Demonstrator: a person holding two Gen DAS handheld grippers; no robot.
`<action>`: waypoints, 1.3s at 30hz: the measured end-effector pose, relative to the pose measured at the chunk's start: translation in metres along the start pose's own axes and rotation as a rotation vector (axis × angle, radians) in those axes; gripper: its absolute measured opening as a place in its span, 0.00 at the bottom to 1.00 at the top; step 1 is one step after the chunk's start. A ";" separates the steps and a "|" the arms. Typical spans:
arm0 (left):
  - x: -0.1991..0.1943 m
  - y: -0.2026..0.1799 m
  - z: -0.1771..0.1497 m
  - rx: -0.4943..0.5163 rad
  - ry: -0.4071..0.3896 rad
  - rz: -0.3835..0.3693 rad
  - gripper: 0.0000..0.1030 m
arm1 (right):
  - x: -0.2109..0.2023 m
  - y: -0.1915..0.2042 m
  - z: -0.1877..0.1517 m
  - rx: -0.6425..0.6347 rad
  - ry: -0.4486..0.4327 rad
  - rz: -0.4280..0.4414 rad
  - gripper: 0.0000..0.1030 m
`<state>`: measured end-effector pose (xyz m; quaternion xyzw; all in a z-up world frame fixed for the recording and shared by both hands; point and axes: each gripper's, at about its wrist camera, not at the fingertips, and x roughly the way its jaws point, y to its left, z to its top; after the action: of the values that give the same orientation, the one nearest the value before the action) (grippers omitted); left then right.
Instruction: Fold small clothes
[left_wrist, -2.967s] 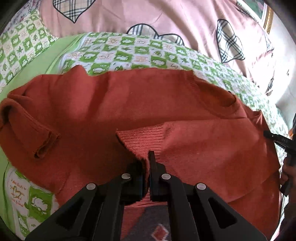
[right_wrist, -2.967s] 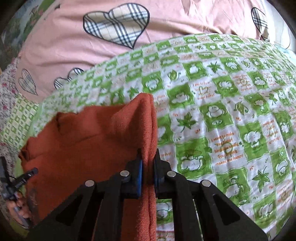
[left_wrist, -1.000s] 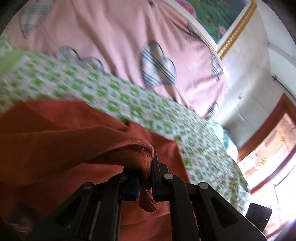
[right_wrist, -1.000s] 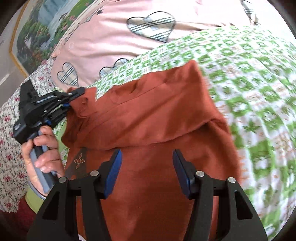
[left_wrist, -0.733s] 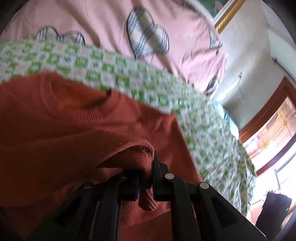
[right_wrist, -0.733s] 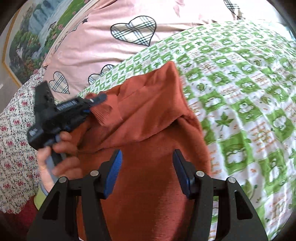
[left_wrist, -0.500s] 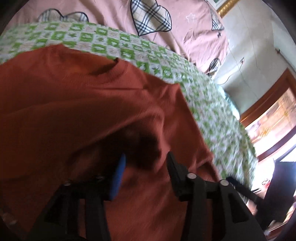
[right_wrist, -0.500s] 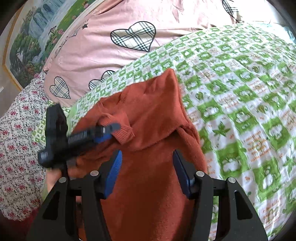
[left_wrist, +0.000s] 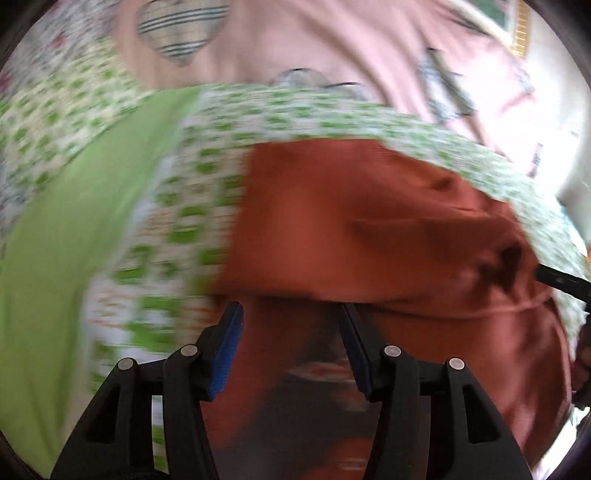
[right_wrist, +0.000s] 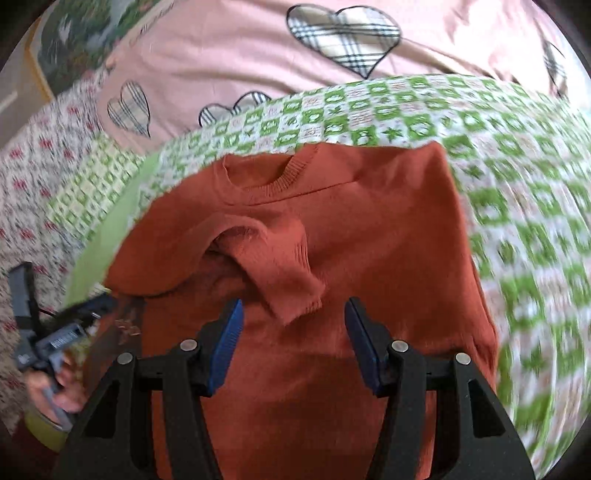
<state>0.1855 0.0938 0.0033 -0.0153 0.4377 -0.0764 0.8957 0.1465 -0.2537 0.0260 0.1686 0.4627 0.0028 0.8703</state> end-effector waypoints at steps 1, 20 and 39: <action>0.003 0.011 0.001 -0.013 0.006 0.013 0.53 | 0.008 0.001 0.005 -0.015 0.017 0.002 0.56; 0.040 0.025 0.011 -0.061 0.044 0.105 0.39 | -0.004 -0.016 -0.009 -0.358 0.011 -0.437 0.30; 0.000 0.051 0.003 -0.148 0.001 -0.130 0.58 | -0.016 -0.072 0.020 0.037 -0.044 -0.116 0.50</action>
<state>0.1943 0.1443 -0.0001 -0.1097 0.4407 -0.1019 0.8851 0.1425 -0.3300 0.0280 0.1575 0.4524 -0.0596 0.8758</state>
